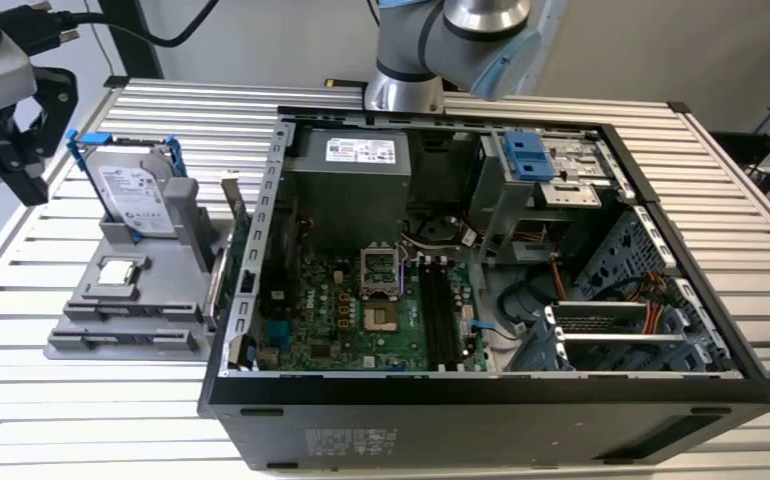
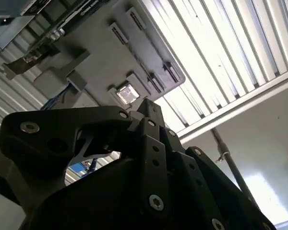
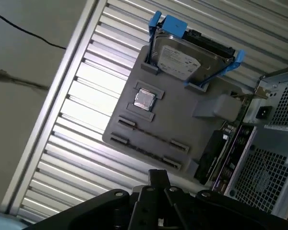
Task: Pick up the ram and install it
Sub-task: 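Pick up the ram and move it above insertion slot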
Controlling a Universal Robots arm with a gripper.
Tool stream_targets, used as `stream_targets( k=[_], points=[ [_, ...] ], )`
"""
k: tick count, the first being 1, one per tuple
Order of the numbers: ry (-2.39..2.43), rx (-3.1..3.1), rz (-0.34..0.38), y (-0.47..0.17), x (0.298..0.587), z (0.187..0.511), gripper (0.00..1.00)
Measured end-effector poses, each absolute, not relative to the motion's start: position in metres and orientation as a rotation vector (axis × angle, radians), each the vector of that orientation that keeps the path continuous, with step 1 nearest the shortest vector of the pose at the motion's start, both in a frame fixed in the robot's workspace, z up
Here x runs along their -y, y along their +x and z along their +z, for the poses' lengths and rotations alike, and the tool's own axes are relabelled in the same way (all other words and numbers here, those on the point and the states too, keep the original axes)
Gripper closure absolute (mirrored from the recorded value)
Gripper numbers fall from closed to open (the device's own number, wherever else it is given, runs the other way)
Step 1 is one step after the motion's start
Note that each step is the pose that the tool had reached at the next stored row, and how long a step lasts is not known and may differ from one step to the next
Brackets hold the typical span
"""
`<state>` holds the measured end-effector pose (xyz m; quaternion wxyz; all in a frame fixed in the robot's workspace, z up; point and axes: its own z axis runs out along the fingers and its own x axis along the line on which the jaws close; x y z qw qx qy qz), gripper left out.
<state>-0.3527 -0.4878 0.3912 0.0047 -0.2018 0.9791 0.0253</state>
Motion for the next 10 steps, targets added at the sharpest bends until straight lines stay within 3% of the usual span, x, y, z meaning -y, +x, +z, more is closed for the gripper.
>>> stream_targets(
  k=[10],
  points=[
    [-0.885, -3.008, 0.079, -0.3527, 0.4878, 0.3912, 1.0]
  ],
)
